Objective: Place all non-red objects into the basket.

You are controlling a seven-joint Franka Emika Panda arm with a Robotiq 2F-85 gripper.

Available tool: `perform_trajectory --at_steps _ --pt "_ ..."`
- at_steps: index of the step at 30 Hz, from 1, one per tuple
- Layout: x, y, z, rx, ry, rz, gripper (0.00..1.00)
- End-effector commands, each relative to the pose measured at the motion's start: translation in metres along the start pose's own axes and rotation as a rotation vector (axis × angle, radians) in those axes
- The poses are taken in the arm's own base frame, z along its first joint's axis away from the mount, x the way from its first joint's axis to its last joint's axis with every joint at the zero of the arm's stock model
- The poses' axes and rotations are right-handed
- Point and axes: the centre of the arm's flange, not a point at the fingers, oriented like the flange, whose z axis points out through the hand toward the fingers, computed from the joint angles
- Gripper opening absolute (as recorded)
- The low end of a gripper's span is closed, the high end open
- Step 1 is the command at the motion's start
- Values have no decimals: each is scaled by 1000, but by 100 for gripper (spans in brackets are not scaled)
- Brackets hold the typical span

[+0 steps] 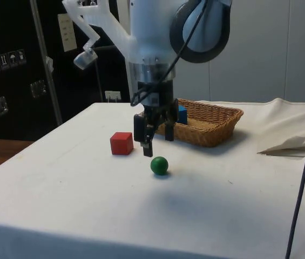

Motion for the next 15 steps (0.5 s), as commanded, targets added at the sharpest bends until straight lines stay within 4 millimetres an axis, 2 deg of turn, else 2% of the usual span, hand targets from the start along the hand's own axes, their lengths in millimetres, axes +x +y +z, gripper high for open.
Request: perform_trajectory --at_steps 1,2,6,15 --pt "-1 -1 4 17 6 2 100" --pt "0 0 2 1 2 1 100" --pt "-1 1 16 24 11 4 100" --pt "0 8 34 29 19 10 100"
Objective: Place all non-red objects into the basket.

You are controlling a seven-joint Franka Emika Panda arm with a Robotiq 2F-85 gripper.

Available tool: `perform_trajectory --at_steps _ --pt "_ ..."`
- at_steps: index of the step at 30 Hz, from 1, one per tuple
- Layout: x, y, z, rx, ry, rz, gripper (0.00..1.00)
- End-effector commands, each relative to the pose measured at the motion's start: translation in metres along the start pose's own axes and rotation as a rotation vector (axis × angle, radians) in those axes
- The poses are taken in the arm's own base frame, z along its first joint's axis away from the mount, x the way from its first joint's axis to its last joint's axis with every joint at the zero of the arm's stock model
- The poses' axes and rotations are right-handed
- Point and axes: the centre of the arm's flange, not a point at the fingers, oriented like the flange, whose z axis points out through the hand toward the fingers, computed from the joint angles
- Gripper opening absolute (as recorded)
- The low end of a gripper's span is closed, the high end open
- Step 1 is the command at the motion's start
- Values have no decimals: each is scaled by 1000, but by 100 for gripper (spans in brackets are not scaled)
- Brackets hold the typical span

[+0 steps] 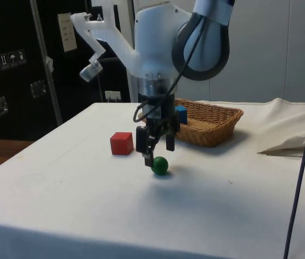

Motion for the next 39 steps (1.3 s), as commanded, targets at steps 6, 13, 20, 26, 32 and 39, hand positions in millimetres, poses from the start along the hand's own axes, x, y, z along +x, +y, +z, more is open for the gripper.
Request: perform_trajectory --at_steps 6,13,20,26,32,39 --pt "-3 -2 9 21 4 1 100" --pt "-3 0 16 14 5 3 100" --pt "-2 1 17 5 4 3 57" --pt "-2 1 17 2 3 3 0" --pt "-2 2 16 1 3 0 0" --pt "1 0 -3 2 1 0 0"
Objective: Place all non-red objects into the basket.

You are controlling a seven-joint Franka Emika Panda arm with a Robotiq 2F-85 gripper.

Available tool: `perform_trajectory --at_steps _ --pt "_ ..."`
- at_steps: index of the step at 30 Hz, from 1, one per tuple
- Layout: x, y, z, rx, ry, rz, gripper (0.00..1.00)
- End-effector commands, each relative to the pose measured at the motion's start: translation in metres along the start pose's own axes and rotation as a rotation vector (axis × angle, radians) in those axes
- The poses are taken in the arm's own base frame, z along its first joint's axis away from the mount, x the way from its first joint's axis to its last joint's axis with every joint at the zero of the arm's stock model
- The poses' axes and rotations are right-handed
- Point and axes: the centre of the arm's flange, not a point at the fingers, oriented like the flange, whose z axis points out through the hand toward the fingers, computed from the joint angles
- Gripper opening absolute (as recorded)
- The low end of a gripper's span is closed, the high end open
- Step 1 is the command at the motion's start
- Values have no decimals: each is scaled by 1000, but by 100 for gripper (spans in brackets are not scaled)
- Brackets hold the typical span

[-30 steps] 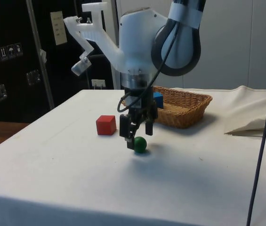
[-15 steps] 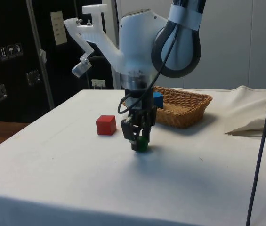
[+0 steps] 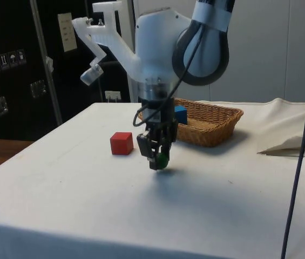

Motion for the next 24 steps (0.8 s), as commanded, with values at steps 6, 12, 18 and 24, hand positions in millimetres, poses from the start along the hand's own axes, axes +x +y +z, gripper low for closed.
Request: perform_trajectory --at_steps 6,12,18,24 --pt "2 0 -27 -7 -19 2 0" --pt "3 0 -45 -12 -31 3 0" --pt "3 0 -63 -16 -41 4 0" --pt "2 1 -76 -21 -51 4 0"
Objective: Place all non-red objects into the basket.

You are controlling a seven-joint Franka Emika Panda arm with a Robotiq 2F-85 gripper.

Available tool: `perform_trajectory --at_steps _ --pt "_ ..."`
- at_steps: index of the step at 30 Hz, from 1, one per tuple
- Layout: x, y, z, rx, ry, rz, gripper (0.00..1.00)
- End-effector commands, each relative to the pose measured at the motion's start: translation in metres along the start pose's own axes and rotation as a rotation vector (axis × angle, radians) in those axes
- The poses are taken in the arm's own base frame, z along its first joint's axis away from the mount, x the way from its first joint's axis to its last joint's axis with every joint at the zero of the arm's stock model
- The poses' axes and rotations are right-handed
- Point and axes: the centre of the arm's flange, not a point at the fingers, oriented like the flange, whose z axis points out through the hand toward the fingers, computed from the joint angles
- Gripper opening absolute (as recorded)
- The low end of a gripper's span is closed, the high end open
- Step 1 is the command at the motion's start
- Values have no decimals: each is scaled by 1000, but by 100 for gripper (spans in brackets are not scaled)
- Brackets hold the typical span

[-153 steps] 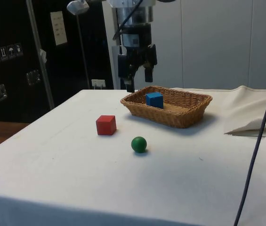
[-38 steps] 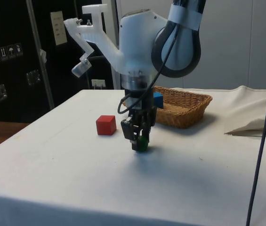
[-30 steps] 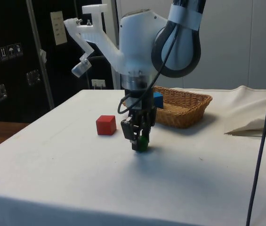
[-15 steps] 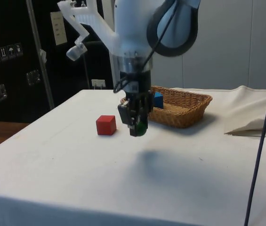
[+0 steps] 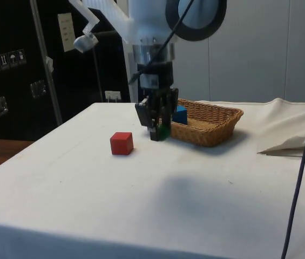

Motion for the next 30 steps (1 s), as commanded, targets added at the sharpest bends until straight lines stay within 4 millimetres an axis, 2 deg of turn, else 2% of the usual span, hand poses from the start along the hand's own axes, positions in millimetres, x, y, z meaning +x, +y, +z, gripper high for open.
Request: perform_trajectory --at_steps 1,6,16,19,20,29,30 --pt "-2 1 -4 0 -2 -1 0" --pt "-7 4 -8 -1 -4 0 0" --pt "-14 23 -13 2 0 2 0" --pt "-13 33 -13 3 3 5 0" --pt "-13 29 -12 1 -5 4 0" --pt "-5 59 -12 7 9 1 0" --pt "-5 56 -11 4 -1 2 0"
